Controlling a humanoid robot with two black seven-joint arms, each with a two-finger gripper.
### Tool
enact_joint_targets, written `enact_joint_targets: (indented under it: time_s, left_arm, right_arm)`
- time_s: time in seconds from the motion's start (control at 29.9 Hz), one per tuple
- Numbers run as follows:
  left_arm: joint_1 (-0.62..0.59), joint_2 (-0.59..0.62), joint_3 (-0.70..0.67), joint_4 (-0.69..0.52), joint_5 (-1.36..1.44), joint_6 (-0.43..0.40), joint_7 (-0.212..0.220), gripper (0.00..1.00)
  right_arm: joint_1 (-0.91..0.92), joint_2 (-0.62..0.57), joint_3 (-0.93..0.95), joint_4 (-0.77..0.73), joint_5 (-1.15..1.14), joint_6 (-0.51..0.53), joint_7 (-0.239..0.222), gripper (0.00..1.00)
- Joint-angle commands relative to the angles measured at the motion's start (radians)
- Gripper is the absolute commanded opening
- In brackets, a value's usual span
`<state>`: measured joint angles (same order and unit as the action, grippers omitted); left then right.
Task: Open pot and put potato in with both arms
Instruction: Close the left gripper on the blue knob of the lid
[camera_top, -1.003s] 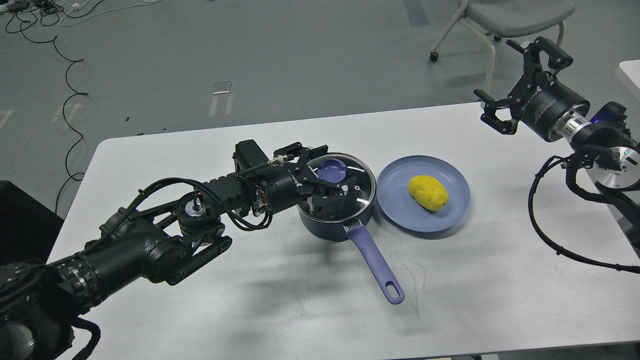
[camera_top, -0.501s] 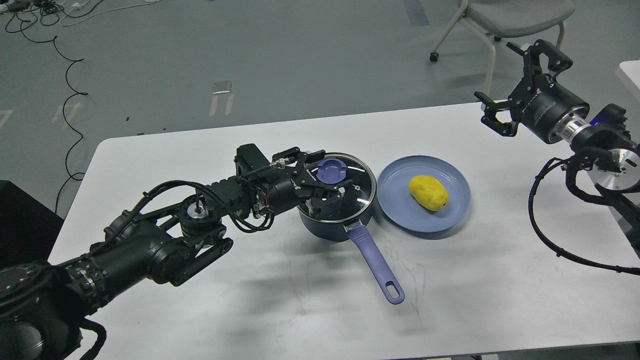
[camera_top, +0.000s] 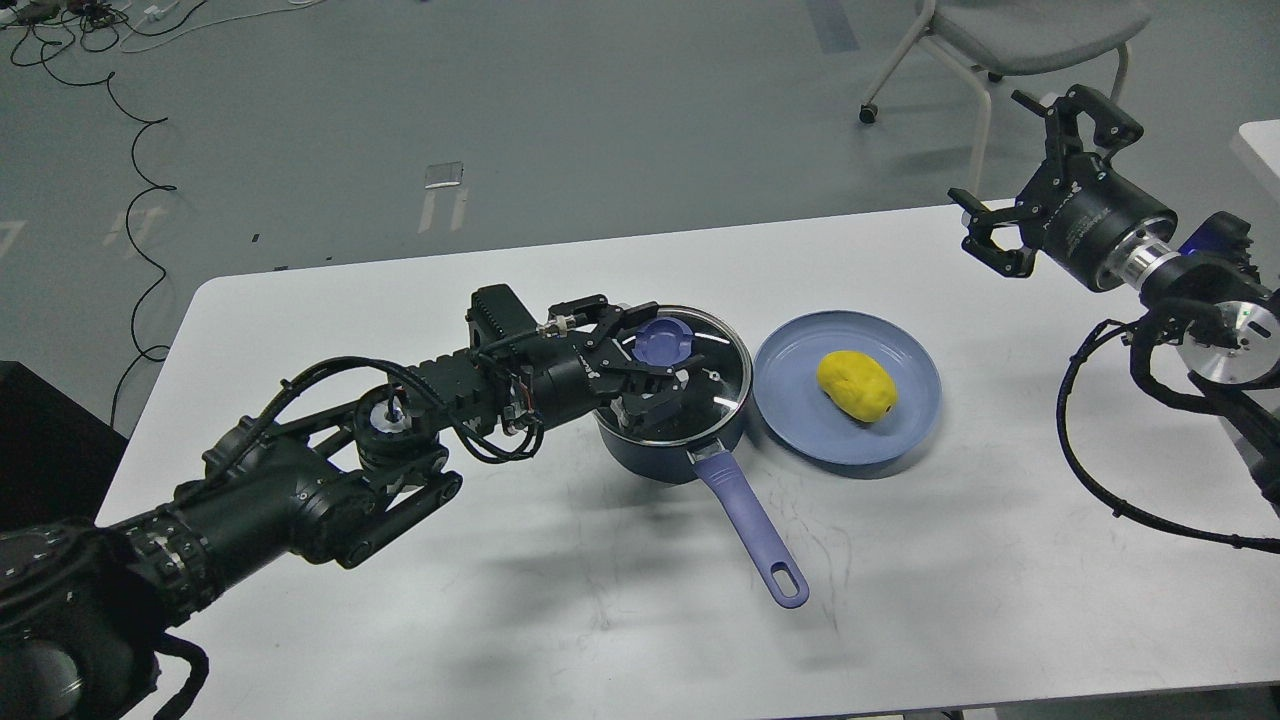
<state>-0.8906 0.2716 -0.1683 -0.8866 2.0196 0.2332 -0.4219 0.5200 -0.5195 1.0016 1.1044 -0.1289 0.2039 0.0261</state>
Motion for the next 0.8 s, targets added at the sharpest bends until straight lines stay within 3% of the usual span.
enact_joint_targets:
  time_s: [0.0, 0.33, 0.6, 0.77]
  left_arm:
    - [0.001, -0.003, 0.001, 0.000, 0.002, 0.000, 0.000, 0.79]
    - [0.007, 0.006, 0.001, 0.000, 0.002, 0.000, 0.002, 0.79]
    - [0.008, 0.012, 0.001, 0.000, 0.001, 0.000, 0.002, 0.69]
    - [0.009, 0.012, 0.001, -0.003, 0.001, 0.000, 0.000, 0.69]
  right_arm:
    - [0.000, 0.000, 0.000, 0.000, 0.000, 0.000, 0.000, 1.00]
    - [0.000, 0.000, 0.000, 0.000, 0.000, -0.006, 0.001, 1.00]
    - [0.000, 0.001, 0.000, 0.000, 0.000, -0.009, 0.005, 1.00]
    - [0.000, 0.000, 0.000, 0.000, 0.000, -0.011, 0.005, 1.00]
